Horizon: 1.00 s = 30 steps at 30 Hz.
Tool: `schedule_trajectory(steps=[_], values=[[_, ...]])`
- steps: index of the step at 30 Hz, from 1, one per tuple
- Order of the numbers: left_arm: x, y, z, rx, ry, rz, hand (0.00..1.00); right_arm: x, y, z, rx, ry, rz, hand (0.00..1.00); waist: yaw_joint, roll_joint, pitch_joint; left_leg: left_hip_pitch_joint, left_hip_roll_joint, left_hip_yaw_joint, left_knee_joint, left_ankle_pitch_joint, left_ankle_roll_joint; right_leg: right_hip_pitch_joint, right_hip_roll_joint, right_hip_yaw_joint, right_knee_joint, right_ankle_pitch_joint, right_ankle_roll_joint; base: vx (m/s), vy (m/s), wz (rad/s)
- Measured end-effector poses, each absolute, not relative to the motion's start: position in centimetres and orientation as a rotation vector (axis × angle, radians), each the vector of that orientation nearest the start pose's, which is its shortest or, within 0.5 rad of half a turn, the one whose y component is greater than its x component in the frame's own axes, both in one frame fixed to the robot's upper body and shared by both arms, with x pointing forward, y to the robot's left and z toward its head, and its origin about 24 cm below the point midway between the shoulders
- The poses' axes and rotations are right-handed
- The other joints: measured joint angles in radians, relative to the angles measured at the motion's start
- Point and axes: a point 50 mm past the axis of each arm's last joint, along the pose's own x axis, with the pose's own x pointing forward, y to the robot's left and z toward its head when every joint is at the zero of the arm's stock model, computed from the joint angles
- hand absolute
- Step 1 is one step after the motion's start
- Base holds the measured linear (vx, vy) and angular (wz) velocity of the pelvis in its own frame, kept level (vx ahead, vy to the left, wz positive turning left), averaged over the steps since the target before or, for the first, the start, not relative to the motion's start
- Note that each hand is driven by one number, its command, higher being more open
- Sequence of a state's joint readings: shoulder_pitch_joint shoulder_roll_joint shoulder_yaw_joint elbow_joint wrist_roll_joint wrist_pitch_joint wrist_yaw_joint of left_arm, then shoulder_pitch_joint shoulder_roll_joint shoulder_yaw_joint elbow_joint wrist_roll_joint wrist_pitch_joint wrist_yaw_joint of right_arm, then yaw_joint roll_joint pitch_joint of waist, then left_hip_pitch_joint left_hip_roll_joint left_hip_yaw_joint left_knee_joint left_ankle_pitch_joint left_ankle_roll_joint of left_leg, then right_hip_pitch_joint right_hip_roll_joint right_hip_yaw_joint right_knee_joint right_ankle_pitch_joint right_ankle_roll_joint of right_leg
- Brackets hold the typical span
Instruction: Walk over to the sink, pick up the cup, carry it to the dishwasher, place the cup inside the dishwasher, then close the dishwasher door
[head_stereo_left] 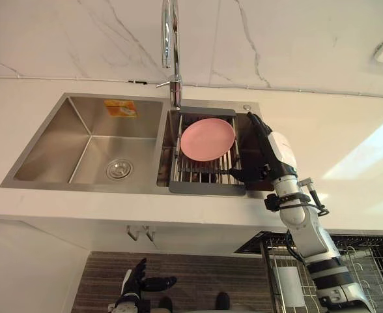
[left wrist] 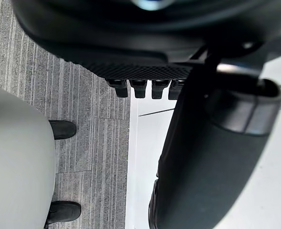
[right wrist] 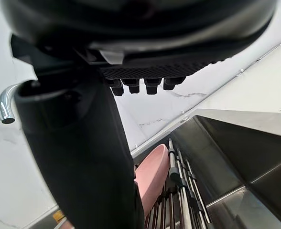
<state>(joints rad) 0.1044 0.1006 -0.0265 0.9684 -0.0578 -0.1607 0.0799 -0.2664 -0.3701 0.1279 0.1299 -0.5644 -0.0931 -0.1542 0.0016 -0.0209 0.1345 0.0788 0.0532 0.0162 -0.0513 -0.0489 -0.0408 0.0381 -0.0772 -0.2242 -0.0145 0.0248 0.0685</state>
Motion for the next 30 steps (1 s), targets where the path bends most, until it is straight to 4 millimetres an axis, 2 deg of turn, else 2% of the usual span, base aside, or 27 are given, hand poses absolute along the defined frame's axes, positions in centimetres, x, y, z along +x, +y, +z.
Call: schedule_trajectory(steps=[2,6,9,14,18,30], values=[[11.7,19.0,-14.7,0.082,0.895,0.148,1.0,30.4,-17.8,9.9,-0.959,-0.303,-0.014,1.0,0.011,-0.003,0.003,-0.003,-0.002,-0.001,0.0,0.0,0.0,-0.002,-0.002,-0.001,0.001,0.0,0.0,-0.03,0.008,0.02],[11.9,19.1,-14.5,0.081,0.882,0.154,1.0,31.7,-17.6,10.6,-1.008,-0.318,-0.046,1.0,0.012,-0.004,0.015,-0.018,-0.008,-0.006,0.005,0.002,-0.001,-0.02,-0.01,-0.005,0.016,-0.007,0.003,-0.04,0.007,0.05],[12.3,19.1,-14.3,0.081,0.861,0.155,1.0,32.4,-17.6,11.5,-1.04,-0.337,-0.085,1.0,0.013,-0.009,0.051,-0.025,-0.011,-0.012,0.005,0.01,0.001,-0.03,-0.015,-0.011,0.031,-0.012,0.002,-0.05,0.002,0.07],[12.9,19.0,-14.0,0.08,0.831,0.154,1.0,33.5,-18.0,11.5,-1.091,-0.3,-0.118,1.0,0.019,-0.01,0.077,-0.046,-0.018,-0.032,0.005,0.019,0.001,-0.042,-0.023,-0.029,0.036,-0.012,0.002,-0.01,0.005,0.12],[13.3,19.0,-13.7,0.08,0.808,0.154,1.0,34.2,-18.0,12.3,-1.111,-0.314,-0.145,1.0,0.027,-0.009,0.096,-0.058,-0.019,-0.032,0.005,0.023,0.0,-0.061,-0.026,-0.029,0.046,-0.012,0.002,0.0,0.002,0.02],[14.1,18.9,-13.2,0.088,0.764,0.182,1.0,35.5,-17.9,14.9,-1.166,-0.378,-0.219,1.0,0.038,0.0,0.144,-0.078,-0.023,-0.033,0.02,0.024,0.0,-0.077,-0.033,-0.037,0.064,-0.012,0.002,0.0,0.0,0.02]])
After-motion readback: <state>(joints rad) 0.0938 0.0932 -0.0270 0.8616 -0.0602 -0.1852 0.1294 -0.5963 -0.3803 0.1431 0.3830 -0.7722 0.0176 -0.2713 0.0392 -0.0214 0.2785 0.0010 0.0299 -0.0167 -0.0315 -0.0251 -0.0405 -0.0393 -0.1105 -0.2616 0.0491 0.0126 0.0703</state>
